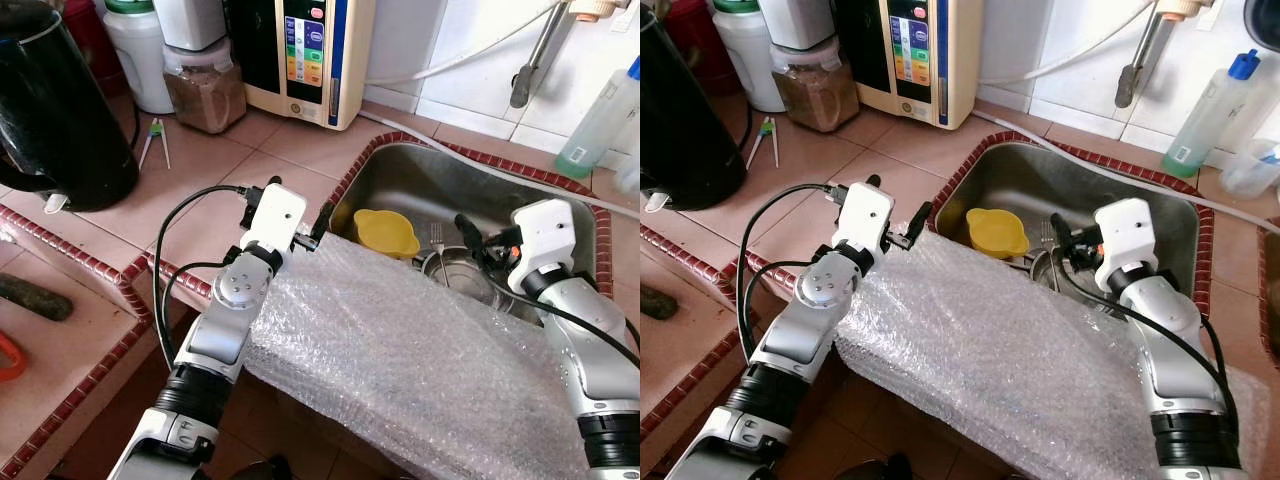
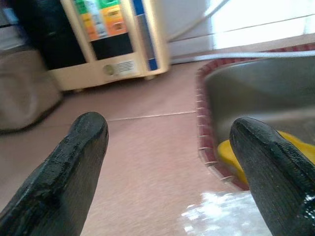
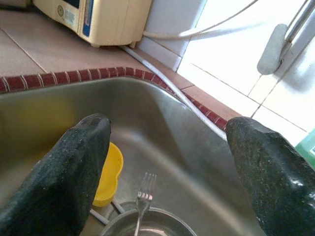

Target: Kitchen organization

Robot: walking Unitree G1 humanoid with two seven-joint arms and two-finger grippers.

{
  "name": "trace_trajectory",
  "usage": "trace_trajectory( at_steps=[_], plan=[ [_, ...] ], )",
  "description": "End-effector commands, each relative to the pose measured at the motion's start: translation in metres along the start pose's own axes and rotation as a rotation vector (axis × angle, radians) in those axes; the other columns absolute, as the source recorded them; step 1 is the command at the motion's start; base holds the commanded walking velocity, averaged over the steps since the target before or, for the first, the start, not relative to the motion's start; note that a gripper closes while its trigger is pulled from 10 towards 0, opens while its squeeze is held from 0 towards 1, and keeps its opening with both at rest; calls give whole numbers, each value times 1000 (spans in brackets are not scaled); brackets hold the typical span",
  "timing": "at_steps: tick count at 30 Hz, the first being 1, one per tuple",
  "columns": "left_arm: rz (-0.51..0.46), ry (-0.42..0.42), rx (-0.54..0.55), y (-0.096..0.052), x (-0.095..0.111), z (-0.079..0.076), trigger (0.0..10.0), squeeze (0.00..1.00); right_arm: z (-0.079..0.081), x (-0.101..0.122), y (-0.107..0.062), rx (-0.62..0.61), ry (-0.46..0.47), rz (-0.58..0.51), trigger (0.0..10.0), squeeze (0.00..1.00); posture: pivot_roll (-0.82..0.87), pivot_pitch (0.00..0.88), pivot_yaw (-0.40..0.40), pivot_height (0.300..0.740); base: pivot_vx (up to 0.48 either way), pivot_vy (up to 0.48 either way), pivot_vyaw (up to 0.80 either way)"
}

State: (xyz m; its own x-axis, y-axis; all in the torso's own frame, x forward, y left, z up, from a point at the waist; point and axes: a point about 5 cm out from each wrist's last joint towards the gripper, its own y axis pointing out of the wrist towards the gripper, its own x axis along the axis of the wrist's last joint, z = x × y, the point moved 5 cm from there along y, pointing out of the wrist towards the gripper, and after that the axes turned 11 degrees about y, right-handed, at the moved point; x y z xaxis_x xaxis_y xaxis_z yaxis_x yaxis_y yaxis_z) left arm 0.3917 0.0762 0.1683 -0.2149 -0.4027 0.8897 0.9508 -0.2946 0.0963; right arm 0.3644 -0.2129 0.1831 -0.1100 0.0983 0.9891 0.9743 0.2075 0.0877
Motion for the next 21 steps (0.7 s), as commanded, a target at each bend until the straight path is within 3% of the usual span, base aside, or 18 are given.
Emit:
trace_trajectory(
  at_steps=[1,3,9,14,15,16,17,19,21],
  plan=[
    [48,-68,97,-7,-8,15,10000,0,2,3,1,-28,85,1,10000,1000,-92,100,16,740,0,0,0],
    [57,-61,132,-12,-11,16,10000,0,5,8,4,-34,109,-3,10000,1000,-92,98,18,740,0,0,0],
    [48,-100,92,-28,-16,8,10000,0,14,37,16,-29,125,-82,10000,1000,-88,93,9,740,0,0,0],
    [87,-85,119,-33,-21,17,10000,0,9,45,18,-116,237,-124,10000,1000,-72,95,-1,740,0,0,0],
    [83,-97,129,-35,-20,18,10000,0,5,43,17,-163,271,-127,10000,835,-72,97,-2,740,0,0,0],
    [88,-117,131,-36,-20,18,10000,0,4,42,16,-181,289,-127,10000,737,-72,97,-2,740,0,0,0],
    [111,-144,123,-36,-23,14,10000,0,2,37,16,-207,307,-107,10000,502,-73,94,0,740,0,0,0],
    [112,-198,62,-36,-23,1,10000,0,2,33,17,-211,314,-96,10000,502,-74,92,0,740,0,0,0],
    [84,-183,45,-34,-16,-2,10000,0,2,35,18,-202,304,-96,10000,498,-77,93,-1,740,0,0,-800]
  ],
)
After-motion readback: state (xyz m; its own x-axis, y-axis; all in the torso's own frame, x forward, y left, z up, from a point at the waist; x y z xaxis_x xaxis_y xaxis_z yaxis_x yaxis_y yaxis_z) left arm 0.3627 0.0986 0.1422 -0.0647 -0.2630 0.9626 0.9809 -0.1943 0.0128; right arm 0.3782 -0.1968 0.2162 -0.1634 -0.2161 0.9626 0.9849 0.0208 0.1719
